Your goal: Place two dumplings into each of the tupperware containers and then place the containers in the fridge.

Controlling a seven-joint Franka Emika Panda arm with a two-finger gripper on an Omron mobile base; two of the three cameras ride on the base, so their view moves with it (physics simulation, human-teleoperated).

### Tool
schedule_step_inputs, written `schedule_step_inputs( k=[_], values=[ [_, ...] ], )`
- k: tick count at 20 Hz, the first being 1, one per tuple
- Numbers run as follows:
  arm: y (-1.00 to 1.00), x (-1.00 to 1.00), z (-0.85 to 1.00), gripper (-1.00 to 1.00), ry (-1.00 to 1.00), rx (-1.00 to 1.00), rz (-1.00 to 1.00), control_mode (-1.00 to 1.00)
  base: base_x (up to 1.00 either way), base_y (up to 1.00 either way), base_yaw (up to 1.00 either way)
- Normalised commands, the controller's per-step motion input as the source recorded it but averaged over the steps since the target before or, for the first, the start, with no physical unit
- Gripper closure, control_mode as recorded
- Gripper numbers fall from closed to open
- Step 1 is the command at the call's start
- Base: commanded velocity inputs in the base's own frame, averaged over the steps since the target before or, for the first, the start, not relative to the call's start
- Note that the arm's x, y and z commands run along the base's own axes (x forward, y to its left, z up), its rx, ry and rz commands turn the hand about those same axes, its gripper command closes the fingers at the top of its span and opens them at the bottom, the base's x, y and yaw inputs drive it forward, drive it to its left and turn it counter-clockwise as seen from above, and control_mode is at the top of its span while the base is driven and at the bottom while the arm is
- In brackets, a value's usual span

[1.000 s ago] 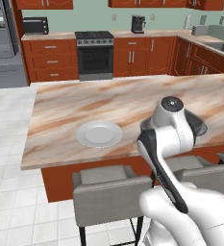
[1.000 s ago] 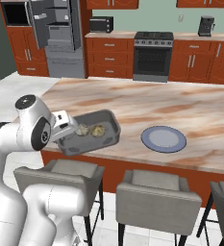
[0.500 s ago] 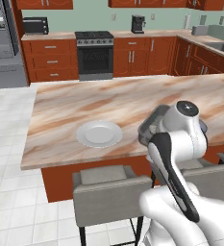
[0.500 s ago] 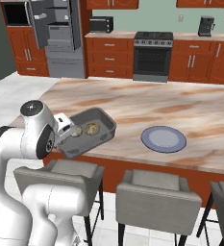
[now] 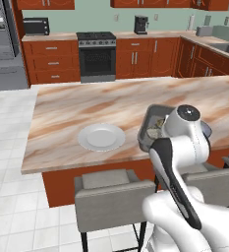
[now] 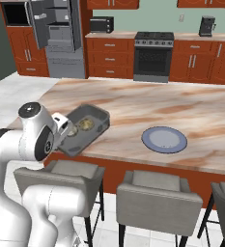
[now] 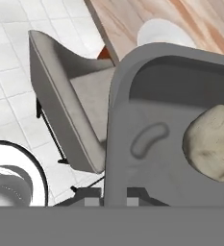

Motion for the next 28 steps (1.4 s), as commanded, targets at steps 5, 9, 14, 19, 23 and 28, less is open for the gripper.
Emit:
schedule_step_inputs(
  k=[5,9,14,19,23,28],
  values=[
    [0.0,0.0,0.0,1.0,0.0,-0.1,0.24,-1.0,0.0,0.0,0.0],
    [-0.04,0.0,0.0,1.0,-0.03,0.0,0.21,-1.0,0.0,0.0,0.0],
    [-0.01,0.0,0.0,1.0,-0.03,0.0,0.07,1.0,-0.1,0.01,0.09],
    [0.0,0.0,0.0,1.0,0.0,0.0,0.0,1.0,-0.33,0.32,0.05],
    [0.0,0.0,0.0,1.0,0.0,0.0,0.0,1.0,-0.18,0.56,0.0],
    [0.0,0.0,0.0,1.0,0.0,0.0,0.0,1.0,-0.03,0.78,0.0]
  ],
)
